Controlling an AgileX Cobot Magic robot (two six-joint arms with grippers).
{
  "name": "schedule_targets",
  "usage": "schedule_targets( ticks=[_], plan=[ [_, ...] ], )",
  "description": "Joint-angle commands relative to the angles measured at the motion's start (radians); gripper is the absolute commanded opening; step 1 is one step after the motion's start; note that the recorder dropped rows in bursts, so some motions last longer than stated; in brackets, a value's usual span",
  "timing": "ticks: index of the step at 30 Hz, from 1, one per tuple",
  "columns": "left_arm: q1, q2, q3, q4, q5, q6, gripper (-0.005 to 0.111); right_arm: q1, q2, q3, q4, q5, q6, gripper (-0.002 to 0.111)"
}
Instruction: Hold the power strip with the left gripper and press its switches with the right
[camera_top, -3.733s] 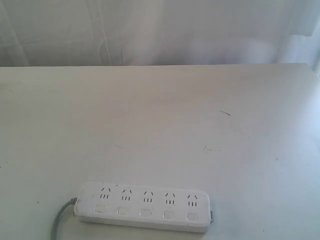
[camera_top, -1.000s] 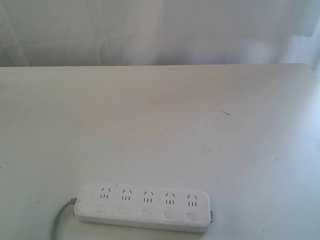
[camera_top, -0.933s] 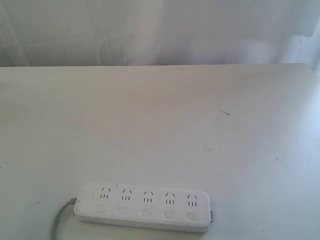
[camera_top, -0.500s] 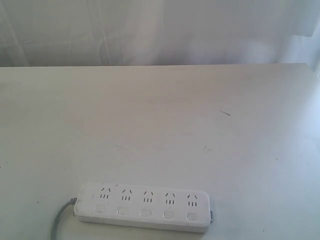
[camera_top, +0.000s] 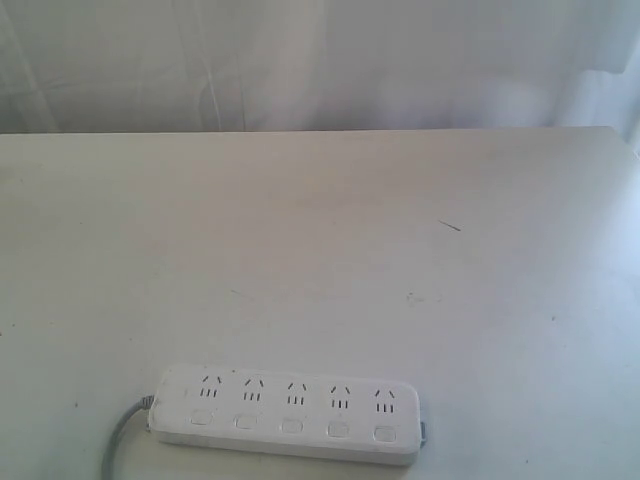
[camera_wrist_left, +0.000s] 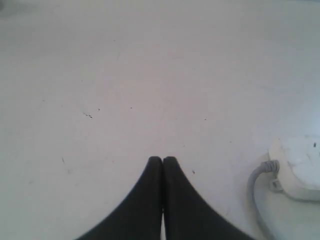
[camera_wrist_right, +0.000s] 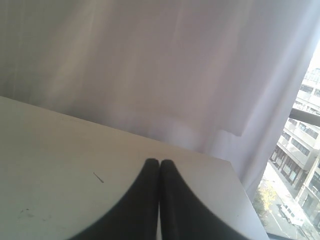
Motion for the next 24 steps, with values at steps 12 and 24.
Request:
schedule_targets(
  ticks=[12,24],
  plan=[
    [-0.006,-0.004,0.004,0.061,0.083,0.050,0.000,-0.004,-0.004,0.005,-0.004,-0.005,-0.005,0.000],
    [-0.006,-0.004,0.004,0.061,0.083,0.050,0.000,-0.004,-0.004,0.005,-0.004,-0.005,0.005,0.000]
  ],
)
